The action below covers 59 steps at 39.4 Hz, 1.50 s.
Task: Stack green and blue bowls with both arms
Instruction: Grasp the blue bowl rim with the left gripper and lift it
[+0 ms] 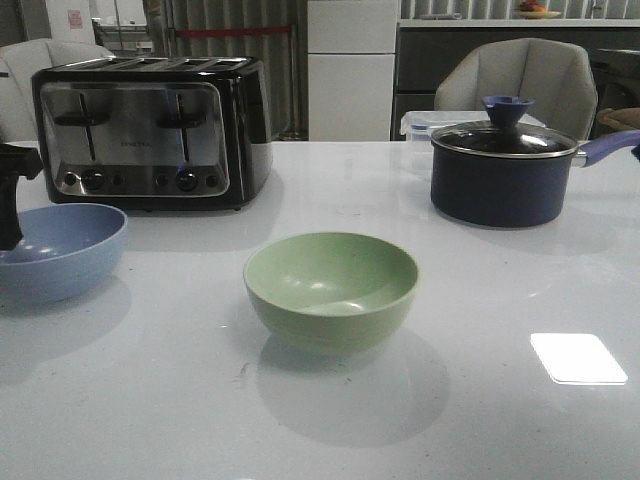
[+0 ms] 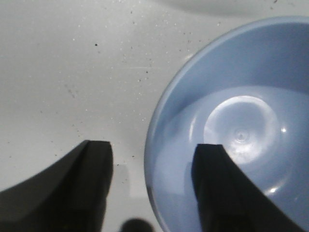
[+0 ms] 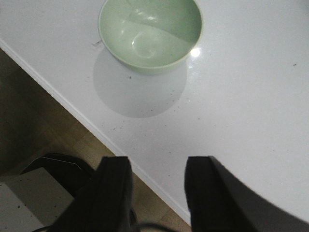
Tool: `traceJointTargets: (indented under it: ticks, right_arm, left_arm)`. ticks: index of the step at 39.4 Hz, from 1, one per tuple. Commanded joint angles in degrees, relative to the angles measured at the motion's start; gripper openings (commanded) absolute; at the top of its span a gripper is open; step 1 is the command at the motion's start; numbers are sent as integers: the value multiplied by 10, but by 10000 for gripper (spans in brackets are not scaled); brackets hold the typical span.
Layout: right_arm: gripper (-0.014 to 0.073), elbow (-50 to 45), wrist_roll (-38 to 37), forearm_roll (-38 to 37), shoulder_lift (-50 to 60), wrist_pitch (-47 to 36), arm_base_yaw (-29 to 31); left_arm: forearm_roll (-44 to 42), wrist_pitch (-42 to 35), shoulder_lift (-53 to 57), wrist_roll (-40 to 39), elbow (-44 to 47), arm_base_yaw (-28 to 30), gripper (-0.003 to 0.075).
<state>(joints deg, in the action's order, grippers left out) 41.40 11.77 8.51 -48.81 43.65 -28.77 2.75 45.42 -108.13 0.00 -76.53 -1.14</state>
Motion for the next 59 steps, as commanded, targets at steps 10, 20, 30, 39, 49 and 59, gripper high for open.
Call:
traceJointTargets:
  ticks: [10,20,30,39,49,59]
  right_arm:
    - [394,13,3,7,4,-38,0]
    - [394,13,3,7,4,-38,0]
    - [394,13,3,7,4,-38,0]
    - [394,13,3,7,4,-39,0]
    - [394,13,3,7,4,-39,0]
    - [394,13,3,7,4,-39,0]
  left_arm:
    - [6,-11,12,0,-18,1,163]
    - [5,-8,12,4,-26,1,94]
    - [11,21,67,32,-38,-5,95]
    - [114,69,119,129,-83,-63,95]
    - [131,94,100,133,-166,-186,95]
    - [131,93,54,133,-200,-272,95]
